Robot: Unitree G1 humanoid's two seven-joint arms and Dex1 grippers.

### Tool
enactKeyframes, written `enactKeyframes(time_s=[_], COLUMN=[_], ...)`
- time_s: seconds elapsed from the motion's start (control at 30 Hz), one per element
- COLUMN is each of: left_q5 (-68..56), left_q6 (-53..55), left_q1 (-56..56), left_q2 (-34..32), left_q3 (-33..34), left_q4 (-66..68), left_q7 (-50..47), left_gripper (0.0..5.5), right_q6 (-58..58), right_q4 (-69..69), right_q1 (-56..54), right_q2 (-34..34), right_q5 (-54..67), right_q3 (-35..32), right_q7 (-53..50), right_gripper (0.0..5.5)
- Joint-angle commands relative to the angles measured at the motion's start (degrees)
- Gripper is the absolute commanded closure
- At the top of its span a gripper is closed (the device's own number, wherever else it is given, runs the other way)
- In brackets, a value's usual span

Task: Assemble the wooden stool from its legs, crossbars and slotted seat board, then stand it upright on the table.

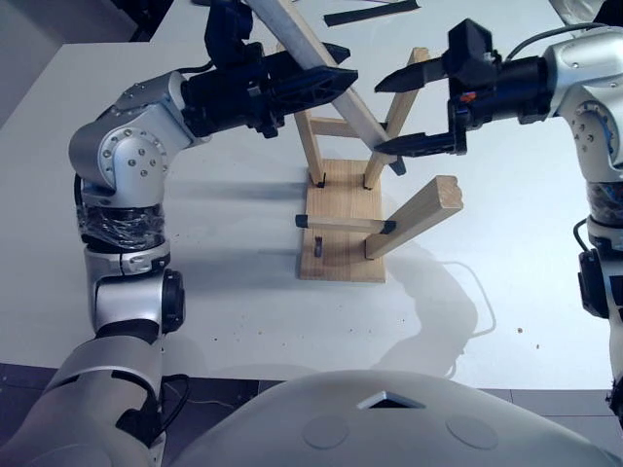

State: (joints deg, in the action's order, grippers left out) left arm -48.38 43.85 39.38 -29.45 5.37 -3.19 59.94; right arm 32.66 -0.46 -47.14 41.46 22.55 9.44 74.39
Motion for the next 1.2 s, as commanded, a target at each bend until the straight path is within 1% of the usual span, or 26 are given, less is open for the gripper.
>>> enactKeyframes(time_s=[0.03, 0.17, 0.23, 0.37, 0.47, 0.6, 0.7, 0.8, 1.07, 1.2], left_q5=[0.95, -0.50, -0.37, -0.30, 1.92, 5.53, 6.36, 5.21, 2.62, 2.77], left_q6=[-1.04, -0.36, -1.31, -2.95, -5.94, -12.08, -14.27, -14.31, -13.04, -13.88], left_q1=[0.15, -2.53, -5.52, -13.01, -21.12, -31.53, -35.65, -36.32, -36.60, -36.97], left_q2=[-6.71, -12.68, -15.50, -18.45, -19.35, -18.10, -17.01, -15.66, -13.48, -11.74], left_q3=[3.68, 7.56, 9.71, 12.52, 12.31, 11.81, 10.77, 10.48, 10.06, 8.69], left_q4=[-0.55, -2.63, -4.23, -7.70, -7.92, -9.08, -11.24, -12.65, -16.43, -18.16], left_q7=[2.58, 5.24, 6.78, 9.96, 13.64, 15.83, 15.88, 14.21, 10.56, 8.99], left_gripper=[3.46, 3.46, 3.46, 3.46, 3.46, 3.46, 3.46, 3.46, 3.46, 3.46], right_q6=[1.40, 3.99, 4.59, 5.42, 5.66, 5.16, 4.79, 4.30, 3.80, 3.24], right_q4=[-2.95, -6.37, -7.71, -11.46, -14.51, -14.80, -15.76, -16.74, -17.17, -16.21], right_q1=[4.49, 10.87, 15.76, 24.50, 30.50, 32.82, 35.22, 36.98, 36.57, 35.30], right_q2=[4.76, 9.32, 11.47, 13.46, 14.25, 15.26, 16.44, 17.50, 17.60, 17.83], right_q5=[2.47, 5.52, 6.44, 8.17, 9.27, 10.11, 10.41, 10.65, 11.59, 11.68], right_q3=[-6.98, -14.44, -18.67, -24.41, -28.06, -28.69, -28.19, -27.37, -25.10, -24.10], right_q7=[-0.93, -1.61, -2.35, -3.73, -4.34, -3.85, -2.16, -0.87, -0.99, -0.57], right_gripper=[1.33, 1.33, 1.33, 1.33, 1.33, 1.33, 1.33, 1.33, 1.33, 1.33])
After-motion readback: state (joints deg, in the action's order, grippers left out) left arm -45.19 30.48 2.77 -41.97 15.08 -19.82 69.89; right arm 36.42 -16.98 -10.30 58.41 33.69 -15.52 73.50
